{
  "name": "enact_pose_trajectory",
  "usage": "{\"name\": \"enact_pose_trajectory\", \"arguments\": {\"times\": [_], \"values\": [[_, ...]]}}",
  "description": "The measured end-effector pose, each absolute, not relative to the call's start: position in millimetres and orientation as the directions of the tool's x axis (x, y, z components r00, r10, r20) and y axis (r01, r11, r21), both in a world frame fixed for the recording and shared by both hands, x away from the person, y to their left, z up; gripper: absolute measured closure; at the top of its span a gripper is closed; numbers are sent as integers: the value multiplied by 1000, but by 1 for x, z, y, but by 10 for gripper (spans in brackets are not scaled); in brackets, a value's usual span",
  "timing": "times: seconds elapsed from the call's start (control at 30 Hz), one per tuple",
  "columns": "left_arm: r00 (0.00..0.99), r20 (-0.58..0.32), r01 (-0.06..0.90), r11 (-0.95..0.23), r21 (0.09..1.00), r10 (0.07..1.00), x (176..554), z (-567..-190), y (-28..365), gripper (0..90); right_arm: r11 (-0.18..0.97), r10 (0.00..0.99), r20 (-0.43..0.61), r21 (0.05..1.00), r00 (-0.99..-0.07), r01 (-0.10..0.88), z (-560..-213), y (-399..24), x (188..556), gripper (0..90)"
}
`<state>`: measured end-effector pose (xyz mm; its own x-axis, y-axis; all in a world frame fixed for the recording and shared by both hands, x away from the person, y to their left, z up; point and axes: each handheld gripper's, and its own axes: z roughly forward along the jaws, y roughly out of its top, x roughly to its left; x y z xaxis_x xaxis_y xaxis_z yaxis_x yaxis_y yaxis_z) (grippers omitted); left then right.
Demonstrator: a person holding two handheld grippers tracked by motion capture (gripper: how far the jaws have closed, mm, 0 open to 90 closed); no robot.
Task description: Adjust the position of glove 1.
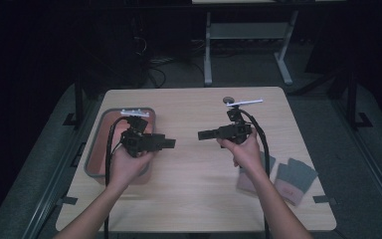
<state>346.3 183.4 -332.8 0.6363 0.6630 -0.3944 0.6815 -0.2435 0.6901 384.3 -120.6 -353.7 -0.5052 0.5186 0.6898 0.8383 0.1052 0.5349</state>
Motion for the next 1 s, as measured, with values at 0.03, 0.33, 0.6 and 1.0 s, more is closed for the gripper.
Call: {"name": "enact_pose_trajectory", "arguments": {"times": [0.03,0.33,0.6,1.0], "values": [[639,-394,680,-246,691,661,346,-333,181,406,107,521,688,535,-505,838,-354,-123,384,545],[661,-389,663,-257,703,642,340,-336,165,369,86,540,685,533,-489,842,-358,-143,373,530],[669,-401,658,-249,710,626,332,-338,150,348,80,555,675,538,-486,839,-361,-160,360,504],[707,-411,636,-264,725,576,320,-340,125,326,58,587,657,550,-474,833,-360,-195,336,476]]}}
